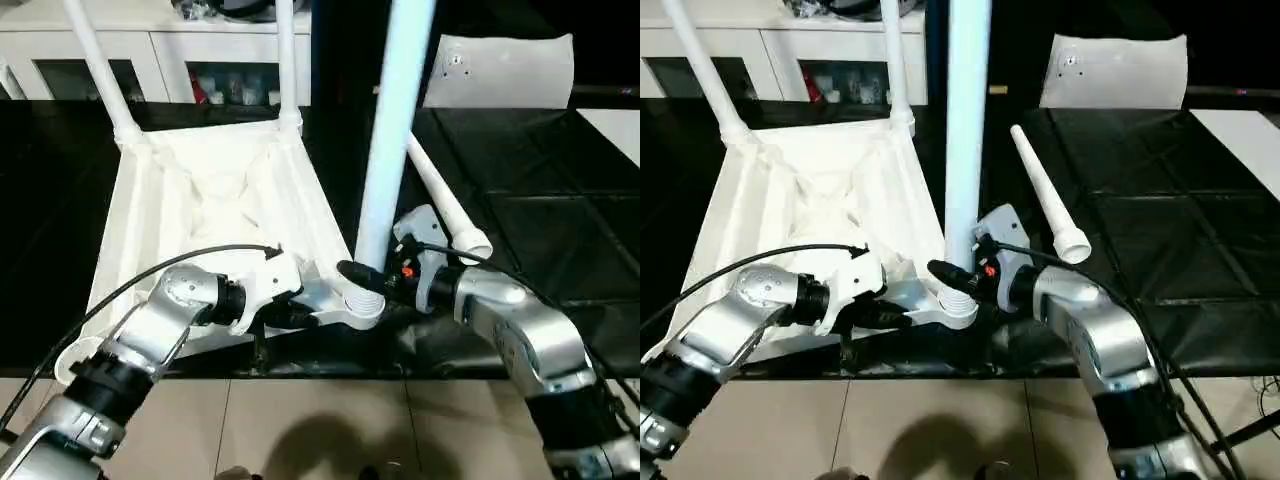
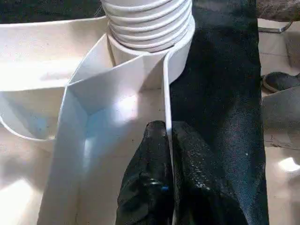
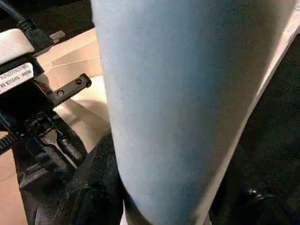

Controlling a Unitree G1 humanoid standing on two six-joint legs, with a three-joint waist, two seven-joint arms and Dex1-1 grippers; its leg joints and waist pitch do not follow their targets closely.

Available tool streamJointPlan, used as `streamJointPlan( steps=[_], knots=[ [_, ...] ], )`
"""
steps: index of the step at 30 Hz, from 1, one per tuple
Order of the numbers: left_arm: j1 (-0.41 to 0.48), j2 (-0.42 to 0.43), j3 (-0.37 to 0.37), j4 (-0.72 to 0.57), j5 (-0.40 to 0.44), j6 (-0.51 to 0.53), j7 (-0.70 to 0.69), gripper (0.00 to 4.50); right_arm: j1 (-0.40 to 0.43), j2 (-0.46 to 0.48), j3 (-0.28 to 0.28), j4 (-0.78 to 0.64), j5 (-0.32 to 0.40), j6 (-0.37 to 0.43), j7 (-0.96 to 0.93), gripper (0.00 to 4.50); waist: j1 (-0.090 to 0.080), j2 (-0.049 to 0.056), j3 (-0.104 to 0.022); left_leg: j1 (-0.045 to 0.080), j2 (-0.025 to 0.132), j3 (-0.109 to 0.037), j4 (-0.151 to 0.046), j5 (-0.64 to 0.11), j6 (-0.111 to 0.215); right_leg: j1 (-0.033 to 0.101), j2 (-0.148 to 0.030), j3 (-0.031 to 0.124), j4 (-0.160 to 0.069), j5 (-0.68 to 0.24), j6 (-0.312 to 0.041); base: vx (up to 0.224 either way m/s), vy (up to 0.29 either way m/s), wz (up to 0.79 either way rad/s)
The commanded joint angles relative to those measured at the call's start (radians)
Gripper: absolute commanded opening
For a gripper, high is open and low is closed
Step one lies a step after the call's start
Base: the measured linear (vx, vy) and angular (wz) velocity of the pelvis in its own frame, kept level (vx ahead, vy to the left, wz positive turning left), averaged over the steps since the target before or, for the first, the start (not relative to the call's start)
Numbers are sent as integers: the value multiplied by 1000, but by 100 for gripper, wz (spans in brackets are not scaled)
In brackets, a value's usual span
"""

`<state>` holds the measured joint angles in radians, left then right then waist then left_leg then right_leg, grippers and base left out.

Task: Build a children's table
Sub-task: Insert table leg to table base

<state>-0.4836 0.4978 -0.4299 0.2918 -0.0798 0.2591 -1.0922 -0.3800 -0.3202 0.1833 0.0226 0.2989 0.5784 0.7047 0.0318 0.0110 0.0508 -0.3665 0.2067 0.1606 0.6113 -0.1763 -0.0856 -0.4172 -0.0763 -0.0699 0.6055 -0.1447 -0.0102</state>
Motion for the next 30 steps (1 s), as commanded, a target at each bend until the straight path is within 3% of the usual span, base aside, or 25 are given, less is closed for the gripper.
streamJointPlan(
  steps=[1, 2, 3, 5, 8, 9, 10, 11, 12, 14, 16, 17, 21, 25, 30],
  knots=[
    [-25, 5, -13, 5, 23, -23, -42, 0, 23, 3, 11, 52, -15, 22, -5, 191, -2, 2, -51, 18, -6, -2, -72, -415, -13, 27, -45, 16, -126, -683, -25, 0, 0, 0],
    [-34, 1, -3, 20, 22, -39, -33, 0, 35, 24, -30, 69, 14, 19, -17, 191, -3, 12, -55, 19, -6, -6, -74, -414, -14, 30, -47, 14, -132, -693, -14, 0, 0, 0],
    [-37, 0, 1, 24, 22, -46, -30, 0, 40, 31, -45, 74, 26, 18, -21, 191, -3, 10, -56, 18, -7, -7, -74, -410, -11, 33, -47, 11, -133, -684, -15, 0, 0, 0],
    [-40, -5, 8, 33, 18, -51, -26, 0, 46, 39, -61, 81, 39, 15, -22, 191, -1, 23, -59, 18, -1, -12, -83, -409, -11, 41, -47, 8, -130, -625, -36, 0, 0, 0],
    [-42, -8, 13, 39, 15, -54, -26, 0, 54, 47, -76, 87, 52, 10, -21, 191, -4, 22, -59, 19, 7, -15, -93, -429, -11, 49, -48, 6, -123, -550, -78, 0, 0, 0],
    [-43, -11, 19, 44, 11, -57, -24, 0, 67, 58, -97, 95, 71, 0, -23, 191, 0, 34, -59, 23, 6, -16, -92, -438, -14, 47, -50, 7, -122, -541, -87, 0, 0, 0],
    [-43, -11, 19, 44, 11, -57, -24, 0, 67, 58, -97, 95, 71, 0, -23, 191, -3, 25, -59, 24, 5, -13, -91, -444, -13, 46, -50, 7, -125, -540, -93, 0, 0, 0],
    [-44, -14, 24, 50, 7, -62, -25, 0, 85, 76, -123, 106, 92, -19, -29, 191, 1, 33, -60, 21, 4, -15, -93, -437, -13, 51, -53, 8, -121, -533, -97, 0, 0, 0],
    [-44, -15, 26, 51, 5, -63, -26, 0, 94, 83, -134, 112, 97, -30, -32, 191, 0, 31, -59, 21, 6, -14, -93, -439, -13, 49, -53, 9, -123, -534, -98, 0, 0, 0],
    [-45, -17, 34, 58, 0, -67, -27, 0, 138, 112, -162, 134, 109, -85, -39, 191, 2, 39, -61, 21, 5, -15, -93, -435, -13, 52, -54, 9, -120, -520, -106, 0, 0, 0],
    [-47, -20, 39, 66, -2, -71, -27, 0, 175, 129, -170, 146, 104, -136, -39, 191, 3, 37, -61, 21, 5, -14, -92, -437, -7, 50, -57, 8, -124, -533, -106, 0, 0, 0],
    [-48, -21, 41, 69, -3, -73, -26, 0, 185, 133, -171, 147, 101, -150, -38, 191, 2, 36, -61, 15, 5, -15, -95, -425, -4, 55, -55, 7, -121, -534, -103, 0, 0, 0],
    [-57, -29, 50, 92, -1, -84, -14, 0, 239, 130, -145, 130, 69, -230, -33, 190, 4, 41, -60, 22, 5, -12, -94, -430, 0, 48, -55, 7, -128, -559, -94, 0, 0, 0],
    [-58, -30, 50, 99, 1, -90, -15, 0, 265, 120, -123, 118, 41, -278, -20, 190, -1, 39, -58, 18, 5, -17, -97, -453, -1, 51, -55, 2, -131, -595, -77, 0, 0, 0],
    [-55, -24, 40, 109, 21, -113, -22, 0, 283, 34, -11, 96, -86, -389, 36, 190, -3, 33, -55, 18, 1, -17, -94, -458, 2, 48, -57, -3, -140, -656, -44, 0, 0, 0]
  ],
)
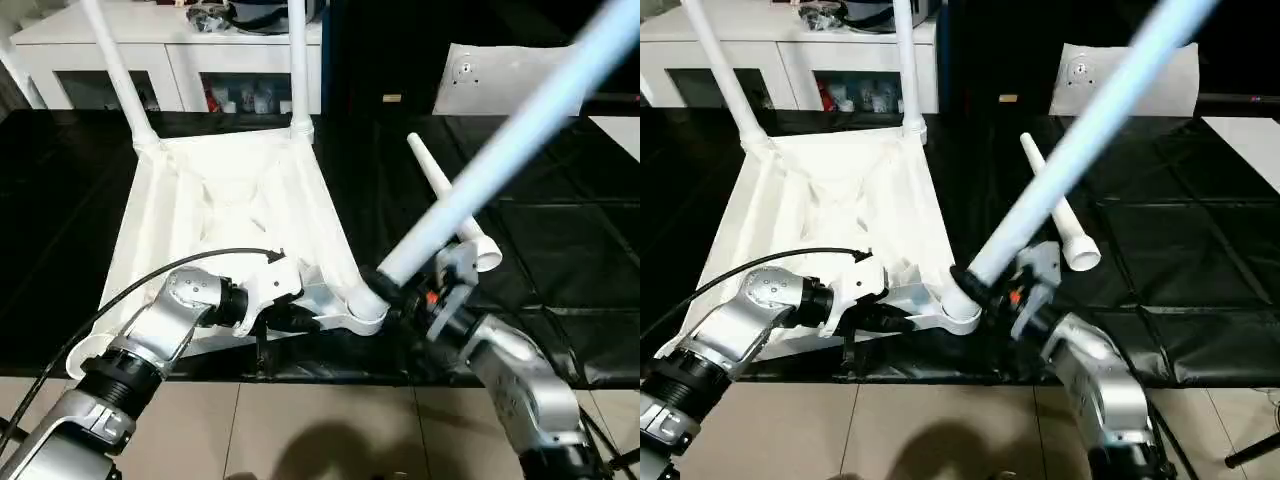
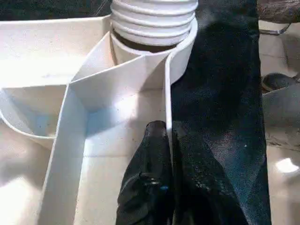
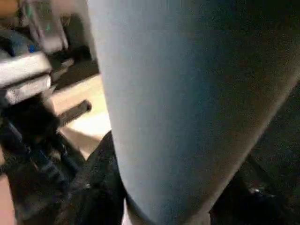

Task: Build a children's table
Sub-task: Insert table leg to table base

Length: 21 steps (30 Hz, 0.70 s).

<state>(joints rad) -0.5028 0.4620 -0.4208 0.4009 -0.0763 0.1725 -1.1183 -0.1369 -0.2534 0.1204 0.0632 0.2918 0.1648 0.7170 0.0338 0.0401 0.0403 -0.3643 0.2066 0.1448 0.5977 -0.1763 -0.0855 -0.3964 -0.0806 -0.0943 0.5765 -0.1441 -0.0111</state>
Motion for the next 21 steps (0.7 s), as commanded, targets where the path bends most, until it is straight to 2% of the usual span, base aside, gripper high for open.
streamJointPlan(
  steps=[1, 2, 5, 7, 8, 9, 14, 15, 17, 21],
  knots=[
    [-36, 12, 30, 1, 19, -29, 4, 0, 39, -38, 57, 54, -84, 21, 27, 190, -5, -3, -46, 16, 1, 0, -80, -454, 5, 27, -53, 21, -112, -659, -40, 0, 0, 0],
    [-35, 14, 28, 3, 22, -34, 3, 0, 33, -49, 71, 55, -94, 17, 39, 190, -5, -3, -44, 16, 3, 0, -80, -451, 10, 23, -54, 23, -113, -663, -42, 0, 0, 0],
    [-37, 18, 21, 7, 31, -45, 1, 0, 10, -63, 92, 72, -107, 12, 68, 190, -5, -2, -45, 12, 4, -2, -83, -452, 13, 27, -53, 23, -108, -646, -46, 0, 0, 0],
    [-41, 24, 12, 15, 40, -65, -11, 0, -14, -64, 102, 91, -102, 18, 92, 190, -6, -1, -44, 15, 4, -1, -82, -461, 14, 23, -54, 23, -110, -653, -47, 0, 0, 0],
    [-42, 26, 10, 16, 42, -72, -16, 0, -21, -66, 107, 97, -98, 21, 99, 190, -8, -6, -44, 11, 3, -3, -82, -461, 15, 26, -54, 21, -110, -665, -42, 0, 0, 0],
    [-44, 29, 5, 20, 43, -87, -30, 0, -32, -71, 120, 108, -97, 26, 121, 190, -8, 0, -43, 13, 3, -3, -81, -464, 14, 24, -54, 21, -111, -670, -40, 0, 0, 0],
    [-71, 36, -24, 61, 71, -154, -81, 0, -74, -81, 159, 167, -91, 26, 207, 190, -12, -3, -42, 17, 0, -4, -78, -484, 14, 21, -54, 15, -120, -705, -26, 0, 0, 0],
    [-84, 36, -32, 79, 80, -177, -95, 0, -82, -81, 167, 177, -87, 30, 229, 190, -12, -8, -42, 19, 0, -3, -77, -485, 17, 17, -53, 15, -123, -708, -24, 0, 0, 0],
    [-120, 31, -47, 126, 99, -221, -121, 0, -101, -77, 182, 198, -87, 33, 271, 190, -12, -4, -43, 19, 1, -5, -78, -492, 15, 19, -54, 14, -121, -707, -26, 0, 0, 0],
    [-158, 28, -61, 174, 118, -262, -148, 0, -117, -79, 214, 213, -95, 25, 314, 190, -11, -7, -46, 15, 6, -7, -83, -492, 9, 24, -58, 19, -113, -671, -46, 0, 0, 0]
  ],
)
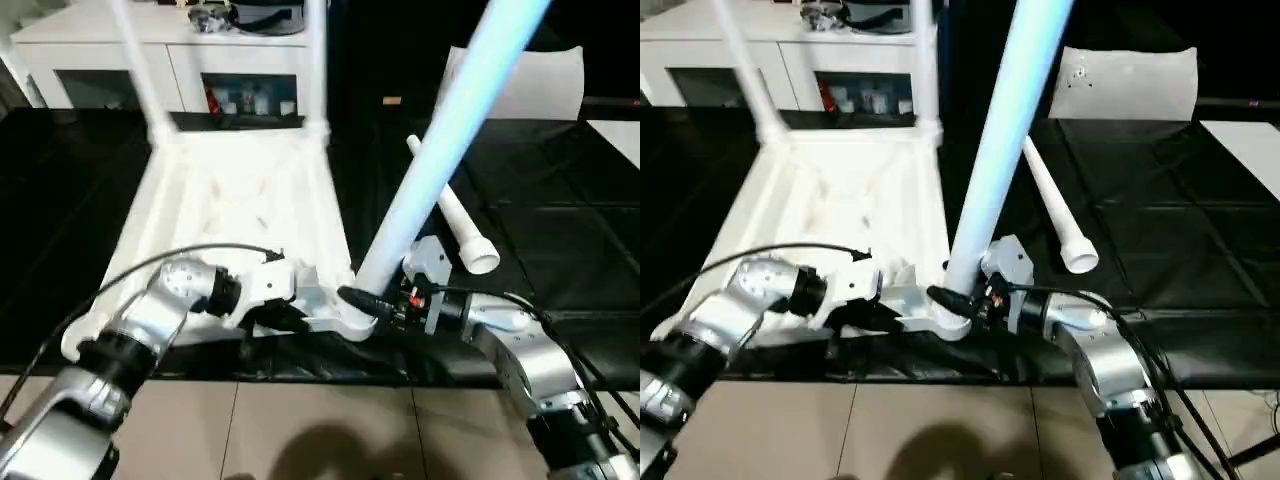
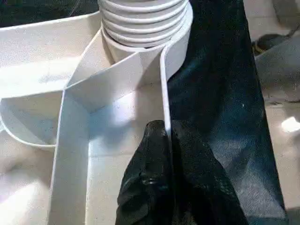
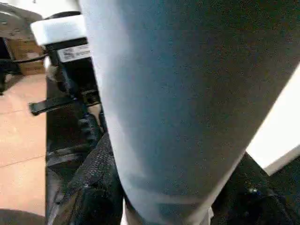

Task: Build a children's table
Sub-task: Insert table leg to table base

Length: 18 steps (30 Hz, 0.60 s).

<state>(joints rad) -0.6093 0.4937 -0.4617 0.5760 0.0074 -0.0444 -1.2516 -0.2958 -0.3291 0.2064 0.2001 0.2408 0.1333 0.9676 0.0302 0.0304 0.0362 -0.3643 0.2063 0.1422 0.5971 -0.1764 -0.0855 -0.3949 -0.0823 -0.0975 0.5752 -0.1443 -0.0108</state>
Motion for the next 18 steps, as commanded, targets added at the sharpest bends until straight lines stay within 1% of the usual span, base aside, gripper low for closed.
streamJointPlan(
  steps=[1, 2, 3, 4, 5, 6, 7, 8, 9, 13, 14, 15, 16, 17, 18],
  knots=[
    [-59, -5, -23, 11, 38, -55, -20, 0, 38, -3, 136, 80, -46, 54, 73, 190, -6, 4, -42, 16, 6, -4, -83, -488, 10, 23, -56, 24, -110, -664, -50, 0, 0, 0],
    [-68, -6, -25, 25, 40, -67, -26, 0, 35, -3, 146, 82, -47, 52, 87, 190, -5, 4, -43, 16, 7, -4, -84, -484, 11, 22, -56, 25, -109, -654, -55, 0, 0, 0],
    [-75, -8, -25, 38, 43, -77, -31, 0, 32, -2, 153, 84, -48, 52, 99, 190, -5, 4, -43, 12, 9, -4, -87, -480, 10, 26, -57, 27, -104, -637, -64, 0, 0, 0],
    [-75, -8, -25, 38, 43, -77, -31, 0, 32, -2, 153, 84, -48, 52, 99, 190, -4, 4, -43, 13, 9, -3, -86, -480, 11, 25, -57, 28, -105, -634, -67, 0, 0, 0],
    [-92, -13, -25, 71, 49, -103, -43, 0, 24, 2, 161, 93, -52, 49, 122, 190, -2, 0, -46, 11, 10, -2, -87, -462, 15, 27, -58, 31, -101, -613, -79, 0, 0, 0],
    [-99, -15, -25, 85, 52, -114, -48, 0, 21, 4, 164, 97, -55, 47, 130, 190, 0, 1, -46, 11, 10, -1, -87, -457, 15, 28, -58, 32, -100, -605, -82, 0, 0, 0],
    [-105, -16, -24, 93, 52, -118, -52, 0, 18, 6, 167, 99, -57, 47, 134, 190, 1, -5, -49, 8, 13, 0, -89, -443, 14, 31, -59, 34, -96, -579, -91, 0, 0, 0],
    [-113, -17, -20, 106, 53, -124, -58, 0, 13, 10, 170, 103, -59, 47, 140, 190, 2, -4, -48, 7, 12, 0, -90, -434, 15, 32, -58, 35, -94, -569, -96, 0, 0, 0],
    [-118, -16, -17, 114, 54, -127, -61, 0, 9, 15, 171, 107, -58, 50, 146, 190, 4, -4, -49, 7, 15, 1, -92, -425, 15, 33, -60, 37, -90, -550, -109, 0, 0, 0],
    [-123, -11, -13, 126, 56, -131, -61, 0, 1, 24, 170, 114, -50, 59, 147, 190, 6, -5, -49, 6, 16, 3, -94, -408, 14, 36, -60, 39, -87, -527, -119, 0, 0, 0],
    [-124, -10, -11, 129, 56, -130, -60, 0, -2, 27, 168, 116, -46, 63, 145, 190, 7, -12, -49, 5, 16, 4, -95, -404, 16, 37, -60, 39, -88, -528, -119, 0, 0, 0],
    [-125, -8, -9, 133, 56, -132, -60, 0, -6, 30, 166, 119, -44, 65, 144, 190, 9, -7, -49, 7, 16, 4, -94, -402, 15, 36, -62, 40, -87, -537, -119, 0, 0, 0],
    [-126, -5, -4, 142, 57, -136, -61, 0, -11, 37, 163, 127, -44, 65, 141, 190, 10, -8, -49, 8, 17, 4, -95, -402, 14, 35, -62, 40, -88, -541, -119, 0, 0, 0],
    [-125, -4, -3, 142, 57, -136, -60, 0, -12, 38, 162, 130, -45, 63, 140, 190, 9, -12, -47, 8, 16, 5, -94, -406, 13, 33, -61, 40, -90, -554, -116, 0, 0, 0],
    [-123, -1, 4, 143, 56, -132, -56, 0, -17, 43, 161, 138, -51, 59, 134, 190, 10, -12, -46, 9, 16, 5, -94, -408, 12, 34, -62, 39, -90, -564, -113, 0, 0, 0]
  ],
)
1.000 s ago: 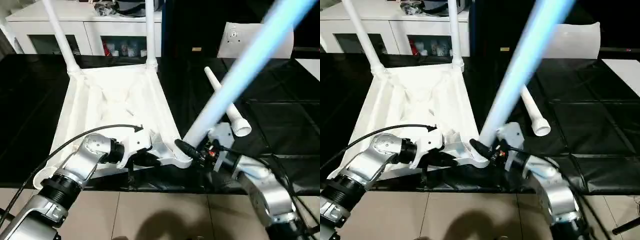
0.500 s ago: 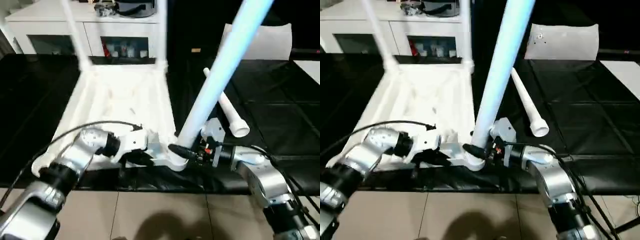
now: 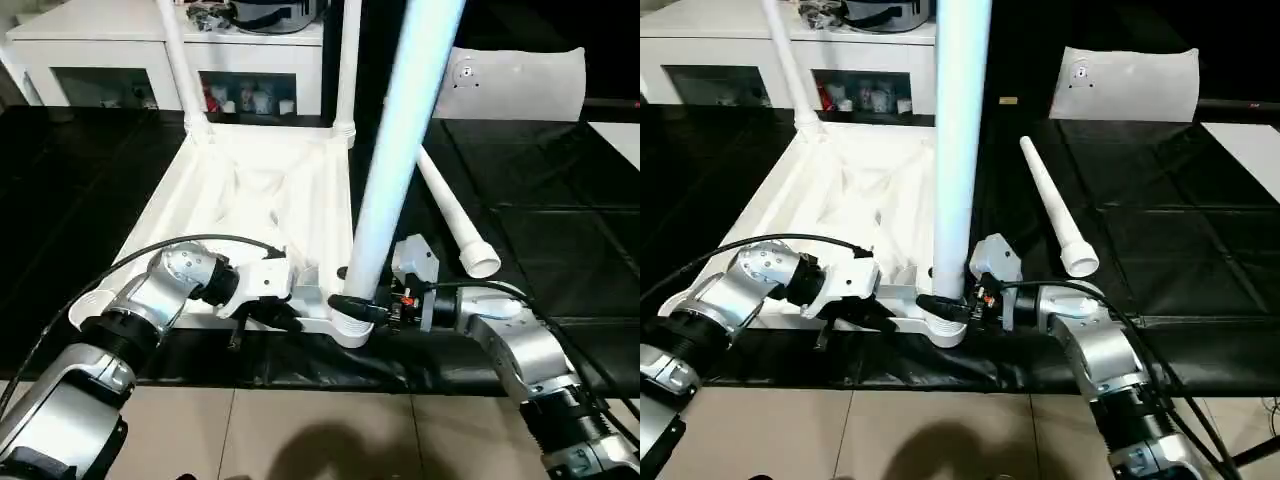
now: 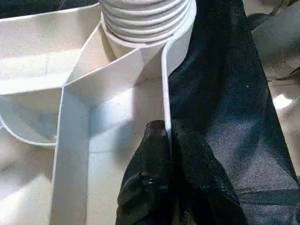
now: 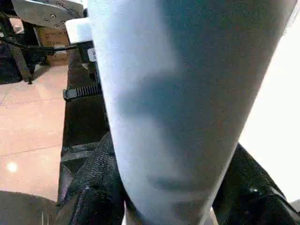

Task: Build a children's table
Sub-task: Rotate leg to tighten

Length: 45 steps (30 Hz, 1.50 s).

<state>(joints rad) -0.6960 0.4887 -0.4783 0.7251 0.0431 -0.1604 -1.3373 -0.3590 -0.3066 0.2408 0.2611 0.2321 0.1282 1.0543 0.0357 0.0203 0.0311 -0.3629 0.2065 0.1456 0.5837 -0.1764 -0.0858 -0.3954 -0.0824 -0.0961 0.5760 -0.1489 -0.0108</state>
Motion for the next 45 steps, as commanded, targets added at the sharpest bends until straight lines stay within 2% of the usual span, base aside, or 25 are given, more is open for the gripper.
streamJointPlan(
  steps=[1, 6, 7, 8, 9, 10, 11, 12, 14, 15, 17, 19, 20, 23, 24, 26, 30, 32, 33, 37, 38, 39, 40, 43, 45],
  knots=[
    [-33, 6, 25, -9, 18, -11, 34, 0, 45, 23, 125, 80, -44, 62, 44, 190, 4, 0, -40, 9, 15, 1, -81, -415, 11, 32, -63, 37, -94, -584, -106, 0, 0, 0],
    [-4, 7, 68, -43, 3, 52, 85, 0, 40, 47, 96, 104, -60, 45, -8, 190, 1, 1, -36, 15, 12, 0, -82, -440, 4, 30, -62, 35, -101, -624, -88, 0, 0, 0],
    [4, 8, 79, -55, -2, 68, 98, 0, 38, 53, 88, 110, -63, 39, -24, 190, -2, -2, -34, 15, 11, -1, -83, -446, -1, 29, -63, 33, -103, -650, -80, 0, 0, 0],
    [11, 9, 87, -66, -8, 81, 104, 0, 37, 58, 83, 115, -66, 34, -38, 190, -3, 4, -33, 24, 7, -1, -78, -463, -2, 23, -62, 28, -111, -693, -64, 0, 0, 0],
    [12, 9, 88, -68, -9, 83, 105, 0, 36, 58, 82, 115, -66, 34, -40, 190, -3, 4, -33, 24, 7, -1, -78, -463, -2, 23, -62, 28, -111, -693, -64, 0, 0, 0],
    [38, 14, 107, -117, -26, 130, 124, 0, 33, 71, 61, 128, -68, 25, -80, 190, -8, 2, -34, 19, 8, -6, -79, -472, -11, 27, -64, 25, -111, -716, -48, 0, 0, 0],
    [91, 19, 139, -214, -53, 217, 158, 0, 31, 92, 25, 143, -68, 13, -146, 190, -13, 4, -31, 19, 9, -8, -80, -486, -16, 25, -64, 20, -115, -737, -37, 0, 0, 0],
    [104, 20, 146, -238, -59, 238, 166, 0, 31, 97, 17, 146, -68, 11, -162, 190, -16, 5, -29, 20, 10, -10, -81, -500, -19, 22, -64, 16, -117, -748, -34, 0, 0, 0],
    [175, 16, 180, -362, -77, 343, 224, 0, 39, 123, -20, 146, -55, 9, -219, 190, -36, 7, -28, 21, 8, -17, -81, -545, -25, 23, -59, -1, -123, -758, -20, 0, 0, 0],
    [201, 8, 190, -407, -79, 383, 248, 0, 42, 132, -31, 145, -53, 10, -244, 190, -36, 7, -28, 21, 8, -17, -81, -545, -25, 23, -59, -1, -123, -758, -20, 0, 0, 0],
    [243, -12, 206, -481, -77, 451, 292, 0, 45, 150, -47, 149, -54, 10, -287, 190, -67, 19, -26, 10, 18, -29, -95, -610, -16, 46, -59, -26, -124, -688, -19, -6, 26, -7],
    [260, -29, 212, -516, -74, 485, 315, 0, 44, 159, -53, 157, -55, 4, -307, 190, -77, 26, -21, 21, 22, -34, -102, -670, -14, 45, -59, -30, -129, -653, -31, -6, 26, -7],
    [287, -76, 215, -588, -68, 562, 365, 0, 29, 183, -63, 191, -62, -7, -356, 190, -84, 25, -22, 27, 21, -32, -102, -678, -15, 41, -64, -28, -132, -637, -46, 0, 0, 0],
    [313, -163, 189, -708, -54, 703, 449, 0, -22, 240, -91, 272, -87, -35, -477, 190, -96, 25, -15, 26, 16, -33, -98, -661, -15, 41, -66, -37, -140, -656, -47, 0, 0, 0],
    [312, -175, 184, -716, -53, 719, 460, 0, -32, 249, -97, 284, -89, -37, -499, 190, -98, 27, -17, 26, 13, -32, -95, -660, -14, 42, -66, -40, -141, -662, -40, 0, 0, 0],
    [301, -198, 168, -720, -40, 742, 484, 0, -62, 276, -120, 315, -85, -26, -558, 190, -116, 27, -16, 15, 12, -39, -98, -666, -13, 50, -67, -47, -142, -662, -28, 0, 0, 0],
    [271, -182, 140, -684, 6, 723, 498, 0, -92, 303, -145, 363, -80, 3, -622, 190, -132, 25, -17, 18, 1, -40, -88, -647, -6, 42, -71, -51, -151, -697, -21, 0, 0, 0],
    [269, -179, 142, -691, 8, 737, 504, 0, -101, 310, -146, 386, -85, 4, -628, 190, -137, 26, -16, 17, 2, -41, -87, -642, -4, 43, -73, -55, -151, -693, -23, 0, 0, 0],
    [269, -175, 143, -694, 9, 742, 505, 0, -105, 313, -146, 397, -88, 3, -628, 190, -138, 32, -15, 17, 3, -42, -88, -650, -5, 44, -73, -57, -151, -688, -25, 0, 0, 0],
    [268, -167, 145, -702, 13, 759, 514, 0, -121, 327, -155, 433, -88, -8, -630, 190, -146, 31, -13, 14, 9, -49, -94, -690, -12, 49, -73, -62, -145, -673, -25, 0, 0, 0],
    [269, -163, 143, -703, 15, 760, 514, 0, -125, 332, -164, 436, -71, 1, -614, 225, -148, 31, -11, 19, 6, -49, -92, -695, -13, 45, -73, -67, -151, -694, -20, 0, 0, 0],
    [271, -160, 143, -700, 18, 754, 514, 0, -129, 332, -163, 441, -73, 0, -615, 246, -150, 21, -12, 18, 6, -49, -90, -690, -12, 44, -74, -69, -154, -704, -17, 0, 0, 0],
    [271, -160, 143, -700, 19, 753, 514, 0, -130, 332, -163, 443, -75, -1, -618, 246, -149, 29, -9, 20, 6, -52, -91, -701, -14, 45, -74, -74, -154, -712, -13, 0, 0, 0],
    [273, -157, 147, -699, 17, 750, 513, 0, -139, 329, -155, 454, -79, 1, -608, 270, -152, 29, -8, 19, 12, -56, -97, -731, -18, 48, -71, -72, -147, -690, -16, 0, 0, 0],
    [274, -153, 148, -700, 15, 747, 512, 0, -144, 326, -149, 461, -90, -3, -608, 299, -149, 28, -8, 21, 6, -53, -91, -699, -15, 43, -78, -65, -147, -696, -28, 0, 0, 0]
  ],
)
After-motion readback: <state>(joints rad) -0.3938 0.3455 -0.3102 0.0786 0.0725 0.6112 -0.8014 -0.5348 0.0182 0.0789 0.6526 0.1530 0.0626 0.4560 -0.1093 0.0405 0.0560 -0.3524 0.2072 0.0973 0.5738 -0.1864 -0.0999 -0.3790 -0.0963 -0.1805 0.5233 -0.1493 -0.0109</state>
